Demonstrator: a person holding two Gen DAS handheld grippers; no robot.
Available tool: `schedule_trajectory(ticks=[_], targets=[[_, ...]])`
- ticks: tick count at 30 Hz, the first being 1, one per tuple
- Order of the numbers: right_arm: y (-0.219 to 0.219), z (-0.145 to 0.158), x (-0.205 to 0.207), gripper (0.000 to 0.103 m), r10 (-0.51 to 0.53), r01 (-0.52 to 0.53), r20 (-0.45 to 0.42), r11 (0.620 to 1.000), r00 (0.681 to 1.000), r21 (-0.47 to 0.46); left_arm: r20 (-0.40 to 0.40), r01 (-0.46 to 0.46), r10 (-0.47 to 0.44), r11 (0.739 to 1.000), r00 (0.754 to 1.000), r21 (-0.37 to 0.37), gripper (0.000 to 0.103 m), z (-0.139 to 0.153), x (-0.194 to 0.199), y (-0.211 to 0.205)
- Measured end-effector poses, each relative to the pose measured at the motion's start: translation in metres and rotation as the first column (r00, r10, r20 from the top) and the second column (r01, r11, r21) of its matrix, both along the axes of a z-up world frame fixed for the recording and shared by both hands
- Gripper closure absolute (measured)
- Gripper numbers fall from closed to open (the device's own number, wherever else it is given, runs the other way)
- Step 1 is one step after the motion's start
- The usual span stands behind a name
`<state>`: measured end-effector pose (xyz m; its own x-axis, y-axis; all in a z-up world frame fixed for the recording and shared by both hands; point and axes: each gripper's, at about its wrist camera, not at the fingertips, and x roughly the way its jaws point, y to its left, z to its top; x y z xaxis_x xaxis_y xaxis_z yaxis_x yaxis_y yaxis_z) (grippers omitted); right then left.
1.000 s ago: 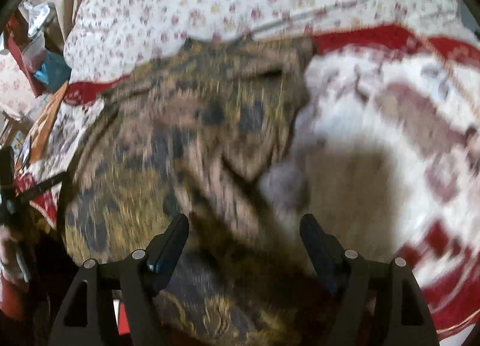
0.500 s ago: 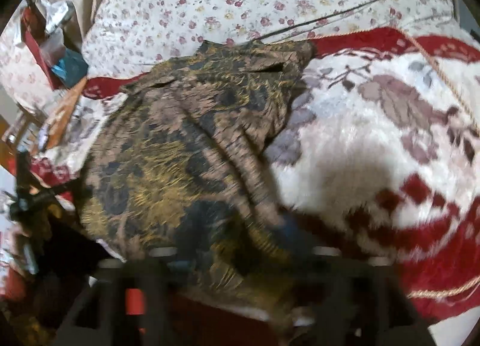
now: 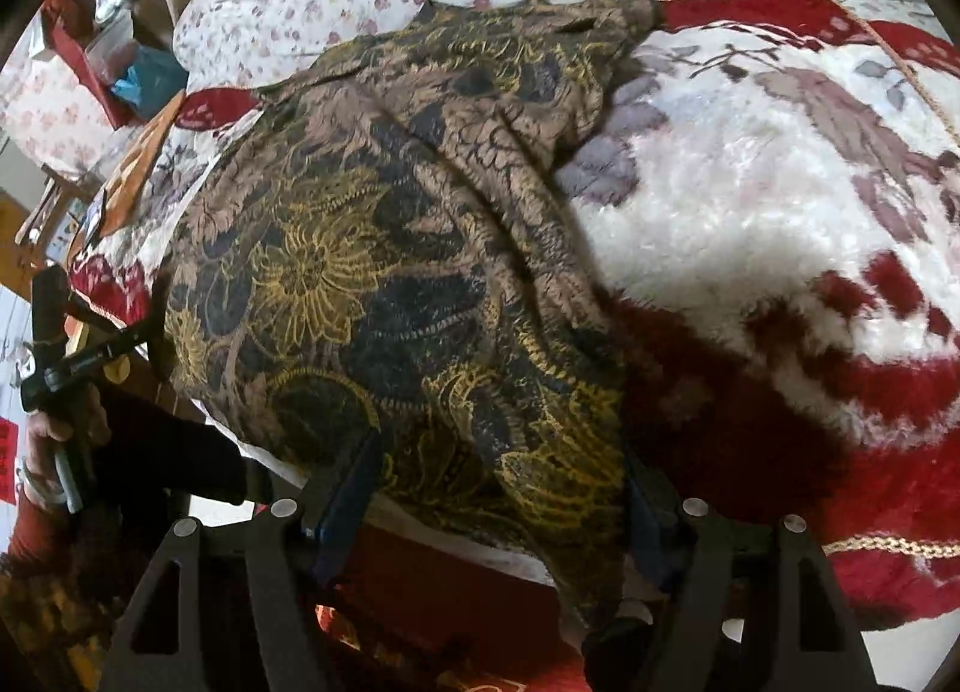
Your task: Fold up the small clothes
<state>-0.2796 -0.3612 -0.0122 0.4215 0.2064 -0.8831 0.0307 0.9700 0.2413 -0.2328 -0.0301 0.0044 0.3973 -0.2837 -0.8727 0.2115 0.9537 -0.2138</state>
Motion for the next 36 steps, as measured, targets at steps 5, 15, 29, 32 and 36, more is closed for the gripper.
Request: schedule_trajectory(ticks=[5, 15, 29, 32, 36], targets=[[0.002, -0.003, 0.005, 0.028, 0.023, -0.023, 0.007, 1.0, 1.0, -0.004, 0.004, 0.029, -0.029, 0.999, 1.0, 0.032, 0.046, -0.004, 0.002, -0.009], [-0.004, 0.011, -0.003, 0.094, 0.031, -0.032, 0.068, 0.999, 0.997, 0.023, -0.036, 0.036, -0.041, 0.989, 0.998, -0.141, 0.096, 0.006, 0.005, 0.007], [0.009, 0.003, 0.013, 0.078, 0.082, -0.084, 0.059, 0.996, 0.995, 0.03, -0.058, 0.036, -0.042, 0.994, 0.997, -0.102, 0.092, -0.001, 0.011, -0.004], [0.004, 0.009, 0.008, 0.095, 0.073, -0.079, 0.081, 0.994, 0.994, 0.078, -0.04, 0.077, -0.082, 0.989, 0.996, -0.126, 0.097, 0.003, 0.009, -0.007], [0.016, 0.038, -0.012, 0.096, 0.106, -0.127, 0.158, 0.983, 0.982, 0.13, 0.013, 0.13, -0.13, 0.971, 0.991, -0.202, 0.097, 0.028, 0.002, 0.003]])
